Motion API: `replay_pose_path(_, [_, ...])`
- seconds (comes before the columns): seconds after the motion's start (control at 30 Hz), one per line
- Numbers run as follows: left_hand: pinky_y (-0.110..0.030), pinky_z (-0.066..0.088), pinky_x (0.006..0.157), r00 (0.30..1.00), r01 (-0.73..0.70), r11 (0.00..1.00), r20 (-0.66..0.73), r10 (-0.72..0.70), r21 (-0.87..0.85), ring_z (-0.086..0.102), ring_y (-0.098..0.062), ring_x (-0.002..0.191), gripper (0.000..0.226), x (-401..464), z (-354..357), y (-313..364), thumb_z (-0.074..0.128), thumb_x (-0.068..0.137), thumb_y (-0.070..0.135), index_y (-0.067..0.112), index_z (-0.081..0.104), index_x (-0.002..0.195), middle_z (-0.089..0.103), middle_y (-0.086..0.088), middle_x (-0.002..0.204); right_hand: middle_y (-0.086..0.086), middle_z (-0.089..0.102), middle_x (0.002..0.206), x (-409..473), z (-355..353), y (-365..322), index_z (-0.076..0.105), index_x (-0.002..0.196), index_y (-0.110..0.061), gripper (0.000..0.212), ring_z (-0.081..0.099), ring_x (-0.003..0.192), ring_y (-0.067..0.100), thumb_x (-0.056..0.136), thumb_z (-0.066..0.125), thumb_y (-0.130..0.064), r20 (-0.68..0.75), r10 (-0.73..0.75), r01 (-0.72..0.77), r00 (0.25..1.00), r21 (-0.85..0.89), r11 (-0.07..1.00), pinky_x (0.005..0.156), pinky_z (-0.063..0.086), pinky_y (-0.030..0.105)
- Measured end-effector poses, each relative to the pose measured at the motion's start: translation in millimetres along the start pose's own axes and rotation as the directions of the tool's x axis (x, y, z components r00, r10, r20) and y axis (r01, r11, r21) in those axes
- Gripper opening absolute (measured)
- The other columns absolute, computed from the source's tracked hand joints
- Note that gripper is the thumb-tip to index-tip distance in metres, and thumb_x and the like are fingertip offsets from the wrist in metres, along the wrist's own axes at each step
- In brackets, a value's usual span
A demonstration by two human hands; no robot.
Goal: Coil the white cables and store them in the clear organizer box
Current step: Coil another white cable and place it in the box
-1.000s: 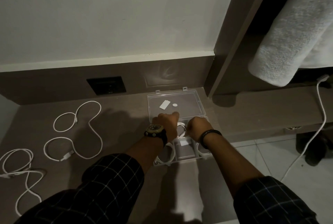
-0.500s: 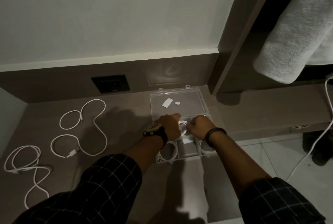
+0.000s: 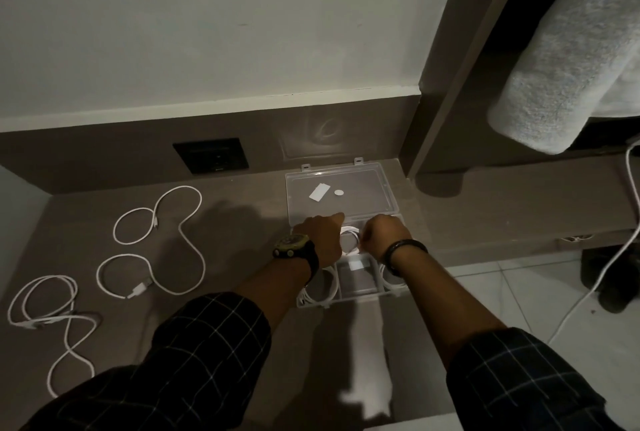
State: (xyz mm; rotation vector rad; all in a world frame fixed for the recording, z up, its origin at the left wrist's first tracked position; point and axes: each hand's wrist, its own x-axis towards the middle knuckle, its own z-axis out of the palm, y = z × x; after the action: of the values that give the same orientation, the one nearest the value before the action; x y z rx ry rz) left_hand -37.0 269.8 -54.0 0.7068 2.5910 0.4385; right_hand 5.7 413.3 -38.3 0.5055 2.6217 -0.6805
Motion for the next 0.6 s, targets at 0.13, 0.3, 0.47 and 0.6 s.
replay_pose_path(0.13, [-0.048,0.054,0.089,0.997,0.047,0.997,-0.058,-0.044,0.055,0.061,-0.040,0.106,0.055,0,1,10,0.053,0.080,0.012,0.015,0.041,0.133,0.064,-0.020,0.119,0.011,0.073,0.093,-1,2,-4,0.073,0.089,-0.011,0.013,0.065,0.086,0.026,0.082,0.068,-0.021,0.009,-0.009,0.009,1.000,-0.041,0.999,0.085,0.051,0.033])
replay_pose_path(0.3, [-0.043,0.048,0.099,0.987,-0.052,0.947,-0.161,0.001,-0.317,0.060,-0.037,0.114,0.051,-20,-6,-7,0.051,0.093,0.009,0.010,0.040,0.143,0.062,-0.022,0.127,0.007,0.076,0.090,-13,-7,5,0.077,0.074,-0.012,0.018,0.067,0.089,0.023,0.080,0.063,-0.003,-0.063,-0.056,0.064,0.996,0.126,0.990,0.088,0.052,0.030])
replay_pose_path(0.47, [-0.036,0.054,0.081,0.927,0.000,0.815,-0.307,-0.218,-0.579,0.067,-0.031,0.089,0.030,-73,-35,-65,0.053,0.082,0.016,0.011,0.066,0.108,0.071,-0.010,0.095,0.010,0.074,0.089,-27,-9,-24,0.075,0.077,-0.006,0.017,0.066,0.086,0.025,0.083,0.059,-0.003,-0.238,-0.078,0.137,0.968,0.246,0.960,0.081,0.051,0.028])
replay_pose_path(0.6, [-0.035,0.050,0.089,0.844,0.139,0.787,-0.343,-0.412,-0.602,0.066,-0.030,0.098,0.030,-130,-52,-127,0.054,0.080,0.019,0.006,0.070,0.101,0.072,-0.014,0.103,0.004,0.074,0.087,-45,15,-90,0.073,0.077,-0.011,0.017,0.064,0.080,0.016,0.086,0.059,-0.008,-0.226,-0.266,0.320,0.937,0.248,0.915,0.075,0.045,0.022])
